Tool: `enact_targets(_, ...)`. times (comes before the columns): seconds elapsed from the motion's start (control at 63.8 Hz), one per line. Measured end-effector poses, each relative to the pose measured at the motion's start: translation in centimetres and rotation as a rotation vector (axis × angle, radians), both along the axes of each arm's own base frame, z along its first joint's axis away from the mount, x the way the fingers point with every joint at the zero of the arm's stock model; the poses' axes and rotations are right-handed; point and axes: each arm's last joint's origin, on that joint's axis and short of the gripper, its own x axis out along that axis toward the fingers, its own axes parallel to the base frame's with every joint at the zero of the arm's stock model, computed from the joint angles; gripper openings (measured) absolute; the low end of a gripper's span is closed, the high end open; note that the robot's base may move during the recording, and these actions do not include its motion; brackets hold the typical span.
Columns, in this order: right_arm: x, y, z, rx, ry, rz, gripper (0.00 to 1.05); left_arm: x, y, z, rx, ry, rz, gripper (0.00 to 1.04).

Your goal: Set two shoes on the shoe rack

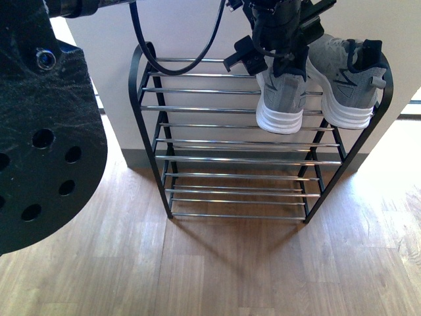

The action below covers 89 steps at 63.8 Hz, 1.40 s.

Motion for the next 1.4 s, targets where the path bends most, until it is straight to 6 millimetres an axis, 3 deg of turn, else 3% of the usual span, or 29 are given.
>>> enact_targets(0.078, 0.0, 0.0, 0.0, 0.000, 0.000, 0.000, 0.96, 0.0, 0.0, 0.2, 0.007, -0.009, 0.004, 0.71)
enact_targets(0.11, 0.0, 0.0, 0.0, 0.000, 0.000, 0.000, 0.96, 0.0, 0.1, 0.7, 0.021, -0.023, 0.018, 0.84)
enact_targets(0.172, 0.0, 0.0, 0.0, 0.000, 0.000, 0.000, 0.96, 0.2, 0.5, 1.8, 0.036, -0.076, 0.065, 0.96)
enact_targets(0.298, 0.0, 0.0, 0.0, 0.000, 0.000, 0.000, 0.96, -1.2, 3.3, 7.8, 0.055, -0.233, 0.158, 0.95)
enact_targets(0.361, 0.0, 0.0, 0.0, 0.000, 0.000, 0.000, 0.96, -2.7, 5.7, 11.1, 0.068, -0.304, 0.208, 0.95)
enact_targets(0.486, 0.0, 0.0, 0.0, 0.000, 0.000, 0.000, 0.96, -6.0, 10.8, 14.0, 0.132, -0.381, 0.302, 0.95)
enact_targets(0.533, 0.0, 0.0, 0.0, 0.000, 0.000, 0.000, 0.96, -7.7, 13.0, 13.9, 0.177, -0.384, 0.337, 0.95)
enact_targets(0.659, 0.0, 0.0, 0.0, 0.000, 0.000, 0.000, 0.96, -11.5, 16.2, 13.5, 0.281, -0.382, 0.370, 0.95)
enact_targets(0.784, 0.0, 0.0, 0.0, 0.000, 0.000, 0.000, 0.96, -16.7, 19.1, 14.8, 0.369, -0.418, 0.403, 0.95)
enact_targets(0.909, 0.0, 0.0, 0.0, 0.000, 0.000, 0.000, 0.96, -21.2, 21.5, 16.0, 0.401, -0.456, 0.462, 0.95)
enact_targets(1.051, 0.0, 0.0, 0.0, 0.000, 0.000, 0.000, 0.96, -26.1, 23.9, 15.7, 0.474, -0.434, 0.533, 0.95)
enact_targets(1.16, 0.0, 0.0, 0.0, 0.000, 0.000, 0.000, 0.96, -27.9, 24.4, 16.2, 0.443, -0.464, 0.558, 0.95)
enact_targets(1.254, 0.0, 0.0, 0.0, 0.000, 0.000, -0.001, 0.96, -28.6, 25.5, 15.7, 0.324, -0.676, 0.352, 0.80)
enact_targets(1.396, 0.0, 0.0, 0.0, 0.000, 0.000, 0.000, 0.96, -30.4, 27.3, 13.4, 0.445, -0.877, 0.156, 0.57)
